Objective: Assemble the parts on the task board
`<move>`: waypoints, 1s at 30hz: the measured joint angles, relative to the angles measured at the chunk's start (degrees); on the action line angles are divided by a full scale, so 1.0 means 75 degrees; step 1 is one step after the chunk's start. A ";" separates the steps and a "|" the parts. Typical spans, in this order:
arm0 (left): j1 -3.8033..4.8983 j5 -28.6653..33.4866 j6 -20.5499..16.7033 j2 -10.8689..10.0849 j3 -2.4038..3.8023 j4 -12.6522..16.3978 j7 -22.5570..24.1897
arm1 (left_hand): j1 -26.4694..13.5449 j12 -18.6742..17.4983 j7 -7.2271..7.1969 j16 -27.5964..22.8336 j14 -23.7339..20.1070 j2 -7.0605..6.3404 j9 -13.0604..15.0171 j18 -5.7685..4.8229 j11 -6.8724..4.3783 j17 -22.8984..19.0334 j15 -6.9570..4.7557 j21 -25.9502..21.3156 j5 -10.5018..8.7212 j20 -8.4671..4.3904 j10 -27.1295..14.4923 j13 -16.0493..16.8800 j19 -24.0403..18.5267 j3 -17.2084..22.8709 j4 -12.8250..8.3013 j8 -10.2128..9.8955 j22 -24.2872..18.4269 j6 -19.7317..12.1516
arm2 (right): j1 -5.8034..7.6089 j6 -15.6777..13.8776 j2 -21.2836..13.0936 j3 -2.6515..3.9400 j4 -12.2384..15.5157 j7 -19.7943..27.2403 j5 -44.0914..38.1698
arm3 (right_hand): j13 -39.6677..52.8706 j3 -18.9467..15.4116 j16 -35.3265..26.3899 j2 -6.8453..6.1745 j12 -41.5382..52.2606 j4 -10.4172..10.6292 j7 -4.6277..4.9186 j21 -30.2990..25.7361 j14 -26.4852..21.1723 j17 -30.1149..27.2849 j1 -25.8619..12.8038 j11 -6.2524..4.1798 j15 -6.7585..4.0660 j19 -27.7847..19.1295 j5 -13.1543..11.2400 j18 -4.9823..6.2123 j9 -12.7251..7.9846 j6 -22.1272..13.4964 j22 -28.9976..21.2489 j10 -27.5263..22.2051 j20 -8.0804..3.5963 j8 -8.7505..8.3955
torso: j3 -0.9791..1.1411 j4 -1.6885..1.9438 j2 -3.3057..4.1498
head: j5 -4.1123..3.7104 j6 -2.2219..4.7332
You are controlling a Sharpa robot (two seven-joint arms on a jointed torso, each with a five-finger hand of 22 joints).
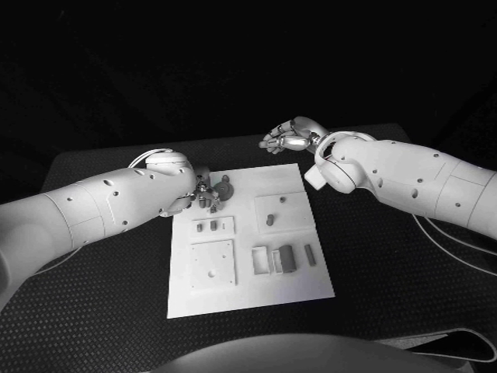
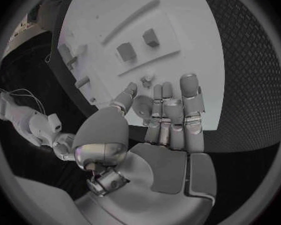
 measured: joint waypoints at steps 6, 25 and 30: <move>-0.0036 0.0017 -0.0105 0.0035 0.0003 -0.0003 0.0057 | 0.0030 -0.0029 0.0008 0.0000 0.0031 0.0030 0.0010 0.0000 -0.0018 0.0000 -0.0026 0.0001 0.0000 -0.0007 0.0041 0.0032 0.0027 0.0030 -0.0030 0.0030 0.0010 0.0047 | 0.0000 0.0001 0.0001 0.0000 0.0000 0.0000 0.0000 | 0.0000 0.0000 0.0000 0.0000 -0.0030 0.0000 0.0000 0.0000 0.0000 0.0000 0.0000 0.0000 0.0000 0.0000 0.0000 -0.0001 -0.0007 0.0000 0.0007 0.0000 0.0000 0.0000 | 0.0004 -0.0004 0.0000 | -0.0013 -0.0017; -0.0049 0.0087 -0.0034 0.0020 -0.0008 0.0065 0.0186 | 0.1190 -0.0114 -0.0061 0.0000 0.0085 -0.0158 0.0121 -0.0001 -0.0074 0.0044 -0.0053 -0.0039 -0.0001 -0.0031 0.0099 0.0221 0.0077 0.0438 -0.0318 -0.0007 0.0065 0.0115 | 0.0000 0.0007 -0.0003 0.0000 -0.0003 -0.0004 0.0002 | 0.0000 0.0000 0.0000 0.0000 -0.0030 0.0043 0.0000 0.0000 0.0000 0.0000 0.0000 0.0000 0.0000 0.0000 0.0000 0.0000 -0.0007 0.0000 0.0013 0.0000 0.0000 0.0000 | 0.0000 -0.0001 -0.0001 | -0.0035 -0.0081; -0.0050 0.0079 -0.0055 0.0017 -0.0026 0.0068 0.0219 | 0.1380 -0.0172 -0.0062 -0.0013 0.0088 -0.0256 0.0158 -0.0001 -0.0081 0.0050 -0.0051 -0.0089 0.0000 -0.0030 0.0107 0.0278 0.0078 0.0444 -0.0316 -0.0005 0.0074 0.0116 | 0.0000 0.0009 -0.0001 0.0000 -0.0003 -0.0005 0.0002 | 0.0000 0.0000 0.0000 0.0000 -0.0030 0.0042 0.0000 -0.0030 0.0000 0.0000 0.0000 0.0000 0.0000 0.0000 0.0000 0.0000 -0.0006 0.0000 0.0012 0.0000 0.0000 0.0000 | -0.0004 0.0001 -0.0001 | -0.0031 -0.0083</move>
